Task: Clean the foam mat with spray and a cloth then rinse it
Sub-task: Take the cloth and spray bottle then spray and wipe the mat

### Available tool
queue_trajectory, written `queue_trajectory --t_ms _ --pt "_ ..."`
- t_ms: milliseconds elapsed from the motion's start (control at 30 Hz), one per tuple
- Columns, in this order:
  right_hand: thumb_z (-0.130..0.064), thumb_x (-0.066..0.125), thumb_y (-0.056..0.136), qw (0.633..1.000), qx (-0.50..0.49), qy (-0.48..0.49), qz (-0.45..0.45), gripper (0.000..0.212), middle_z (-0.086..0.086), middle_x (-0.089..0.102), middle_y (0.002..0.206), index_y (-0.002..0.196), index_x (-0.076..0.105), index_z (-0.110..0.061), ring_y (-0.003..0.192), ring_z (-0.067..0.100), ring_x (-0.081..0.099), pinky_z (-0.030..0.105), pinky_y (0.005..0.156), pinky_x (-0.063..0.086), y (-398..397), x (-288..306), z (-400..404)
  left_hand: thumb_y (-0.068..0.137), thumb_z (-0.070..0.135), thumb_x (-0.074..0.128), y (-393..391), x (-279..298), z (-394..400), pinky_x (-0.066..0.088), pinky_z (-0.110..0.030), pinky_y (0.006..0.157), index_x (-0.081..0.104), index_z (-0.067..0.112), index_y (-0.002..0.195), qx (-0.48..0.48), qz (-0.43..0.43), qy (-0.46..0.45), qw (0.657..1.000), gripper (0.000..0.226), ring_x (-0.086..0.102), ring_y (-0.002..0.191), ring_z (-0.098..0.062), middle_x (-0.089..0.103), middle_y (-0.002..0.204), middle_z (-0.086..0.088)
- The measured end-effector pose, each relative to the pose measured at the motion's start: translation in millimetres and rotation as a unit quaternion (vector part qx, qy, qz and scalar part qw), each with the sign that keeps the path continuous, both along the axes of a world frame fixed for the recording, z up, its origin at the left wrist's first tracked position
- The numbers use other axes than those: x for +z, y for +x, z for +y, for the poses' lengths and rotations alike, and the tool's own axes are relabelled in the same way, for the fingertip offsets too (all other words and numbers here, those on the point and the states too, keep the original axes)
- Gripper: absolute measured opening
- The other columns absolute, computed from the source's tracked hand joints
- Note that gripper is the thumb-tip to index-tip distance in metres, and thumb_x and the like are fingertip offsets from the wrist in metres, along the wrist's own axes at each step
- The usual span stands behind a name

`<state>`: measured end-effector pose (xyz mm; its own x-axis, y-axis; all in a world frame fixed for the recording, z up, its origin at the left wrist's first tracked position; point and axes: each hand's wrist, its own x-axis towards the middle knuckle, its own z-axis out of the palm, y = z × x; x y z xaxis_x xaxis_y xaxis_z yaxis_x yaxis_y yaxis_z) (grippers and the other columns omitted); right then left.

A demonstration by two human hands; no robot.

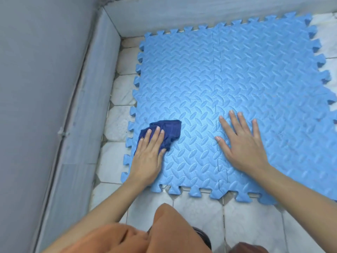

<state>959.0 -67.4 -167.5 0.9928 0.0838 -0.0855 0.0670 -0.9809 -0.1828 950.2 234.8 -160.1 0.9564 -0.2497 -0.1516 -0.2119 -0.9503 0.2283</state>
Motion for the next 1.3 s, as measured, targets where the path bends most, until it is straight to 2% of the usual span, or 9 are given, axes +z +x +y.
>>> queue_trajectory --t_ms 167,333,467,733,800,933,1067,1167,1300 --pt "-0.055 0.024 0.097 1.000 0.000 -0.013 -0.001 0.065 0.008 0.022 0.162 0.153 0.029 -0.022 0.150 0.029 0.019 0.053 0.119 0.004 -0.7 0.4 2.6 0.102 0.033 0.024 54.5 0.6 8.7 0.007 -0.043 0.120 0.015 0.016 0.153 0.161 -0.006 0.003 0.987 0.054 -0.001 0.149 -0.025 0.008 0.162 -0.003" --pt "-0.055 0.022 0.097 1.000 -0.002 -0.016 0.007 0.065 0.007 0.021 0.163 0.153 0.028 -0.023 0.150 0.028 0.018 0.053 0.120 0.004 -0.5 3.2 0.9 0.096 0.034 0.032 -32.8 4.0 -17.3 0.023 -0.046 0.116 0.029 0.018 0.150 -0.093 -0.019 0.019 0.995 0.056 0.016 0.146 -0.026 0.026 0.157 -0.002" --pt "-0.054 0.024 0.097 1.000 -0.007 -0.014 0.001 0.065 0.008 0.023 0.162 0.153 0.028 -0.022 0.149 0.029 0.020 0.054 0.119 0.007 0.6 1.6 2.6 0.099 0.039 0.030 -41.1 -0.9 -13.3 0.011 -0.036 0.118 0.024 0.023 0.151 -0.169 -0.003 0.011 0.986 0.055 0.010 0.147 -0.017 0.019 0.159 0.004" --pt "-0.054 0.024 0.098 1.000 -0.010 -0.016 0.006 0.064 0.009 0.020 0.163 0.154 0.025 -0.023 0.150 0.029 0.016 0.053 0.120 0.006 2.0 1.4 4.3 0.103 0.035 0.022 171.8 2.3 0.8 0.007 -0.043 0.120 0.016 0.016 0.152 0.090 -0.005 -0.004 0.996 0.054 0.001 0.149 -0.025 0.007 0.161 -0.004" --pt "-0.053 0.025 0.098 1.000 -0.011 -0.013 0.005 0.064 0.009 0.020 0.163 0.154 0.026 -0.022 0.150 0.029 0.017 0.053 0.120 0.006 3.5 1.5 4.3 0.103 0.035 0.022 183.0 2.2 0.5 0.006 -0.044 0.120 0.016 0.017 0.153 0.098 -0.003 -0.005 0.995 0.053 -0.002 0.149 -0.025 0.006 0.162 -0.003" --pt "-0.052 0.026 0.098 1.000 -0.014 -0.012 -0.004 0.063 0.009 0.024 0.162 0.153 0.030 -0.022 0.150 0.028 0.019 0.053 0.120 0.008 2.1 3.0 2.0 0.103 0.036 0.024 87.4 6.9 -9.4 0.012 -0.043 0.120 0.018 0.023 0.153 -0.083 0.006 -0.010 0.996 0.052 -0.001 0.149 -0.017 0.013 0.161 0.004" --pt "-0.046 0.028 0.100 1.000 -0.005 0.013 -0.005 0.058 0.008 0.026 0.161 0.152 0.033 -0.022 0.150 0.027 0.020 0.053 0.120 0.009 5.0 3.5 1.7 0.102 0.036 0.018 -19.7 5.6 -20.6 0.016 -0.040 0.117 0.021 0.020 0.152 -0.344 0.019 0.038 0.938 0.052 0.015 0.147 -0.023 0.024 0.158 -0.001" --pt "-0.032 0.029 0.099 0.998 -0.029 0.055 -0.006 0.053 0.005 0.031 0.159 0.150 0.037 -0.019 0.149 0.024 0.023 0.053 0.120 0.010 -2.9 7.6 -25.2 0.103 0.037 0.017 -12.3 3.9 -40.6 0.017 -0.039 0.116 0.017 0.020 0.152 -0.352 0.007 0.035 0.935 0.052 0.023 0.143 -0.024 0.031 0.154 -0.003" --pt "-0.029 0.028 0.100 0.982 -0.183 -0.046 -0.008 0.052 0.008 0.034 0.157 0.150 0.037 -0.018 0.148 0.028 0.025 0.064 0.114 0.013 -47.3 8.9 -109.3 0.102 0.041 0.019 44.0 -1.1 -87.3 0.015 -0.038 0.117 0.024 0.017 0.150 -0.302 -0.022 0.035 0.952 0.054 0.021 0.144 -0.023 0.031 0.155 -0.003"
